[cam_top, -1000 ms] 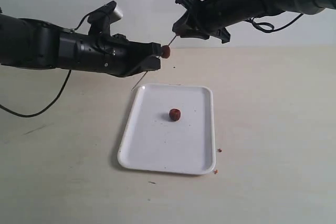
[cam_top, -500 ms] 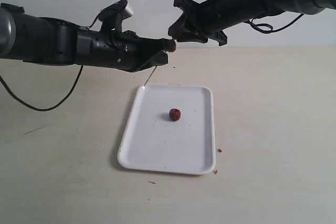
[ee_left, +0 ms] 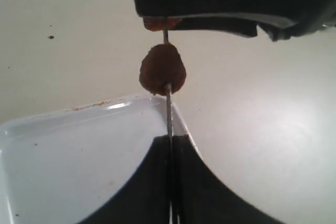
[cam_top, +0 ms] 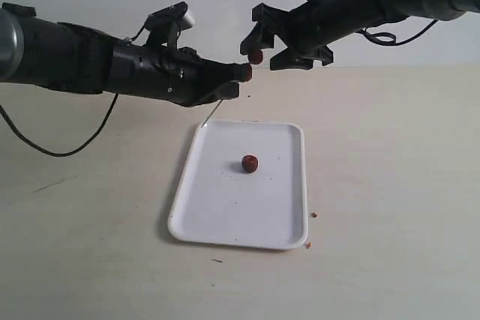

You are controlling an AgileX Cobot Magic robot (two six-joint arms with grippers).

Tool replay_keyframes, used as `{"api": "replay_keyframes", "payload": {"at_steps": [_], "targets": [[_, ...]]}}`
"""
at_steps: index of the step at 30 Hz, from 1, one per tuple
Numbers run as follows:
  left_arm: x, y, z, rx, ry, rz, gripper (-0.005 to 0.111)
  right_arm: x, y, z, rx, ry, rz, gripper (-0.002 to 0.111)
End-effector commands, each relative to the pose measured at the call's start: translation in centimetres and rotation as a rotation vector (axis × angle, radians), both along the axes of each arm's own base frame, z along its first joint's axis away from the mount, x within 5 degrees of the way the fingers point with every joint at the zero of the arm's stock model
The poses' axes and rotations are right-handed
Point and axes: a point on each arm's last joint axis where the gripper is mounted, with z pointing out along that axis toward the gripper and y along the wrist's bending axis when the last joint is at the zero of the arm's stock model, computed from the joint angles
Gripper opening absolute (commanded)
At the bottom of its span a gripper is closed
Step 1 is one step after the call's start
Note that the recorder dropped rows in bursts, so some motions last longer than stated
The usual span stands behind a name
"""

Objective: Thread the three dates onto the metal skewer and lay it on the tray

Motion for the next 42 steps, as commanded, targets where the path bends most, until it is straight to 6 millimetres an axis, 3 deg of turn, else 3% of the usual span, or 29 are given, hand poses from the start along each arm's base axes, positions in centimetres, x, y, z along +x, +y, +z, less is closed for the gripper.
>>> {"api": "replay_keyframes", "payload": {"at_steps": [1,5,9,13,18,27,34,42], "targets": [[0.2,0.8,-0.5,0.062,0.025,0.002,0.0,-0.2,-2.1,1.8,-0.064,-0.045,-0.003,0.068],[0.5,2.5,-0.9,0.13,0.071,-0.003,0.0,-1.1,-2.8,3.4,-0.192,-0.077,0.073,0.068],[0.3,4.8,-1.1,0.248,0.128,-0.064,0.0,-2.9,-1.9,4.7,-0.383,-0.158,0.349,0.067],[0.0,7.0,-1.4,0.359,0.2,-0.114,0.0,-4.5,-0.3,4.3,-0.505,-0.127,0.583,0.065],[0.2,8.6,-0.8,0.352,0.216,-0.082,0.0,-5.5,2.9,2.7,-0.625,-0.074,0.713,0.064],[0.0,9.0,0.7,0.359,0.152,-0.086,0.0,-6.0,8.6,-0.5,-0.721,0.006,0.628,0.064],[0.2,9.0,1.1,0.36,0.121,-0.07,0.0,-5.1,9.6,-5.0,-0.702,0.09,0.519,0.064],[0.2,9.1,1.1,0.361,0.115,-0.064,0.0,-4.9,9.4,-6.4,-0.723,0.112,0.516,0.064]]}}
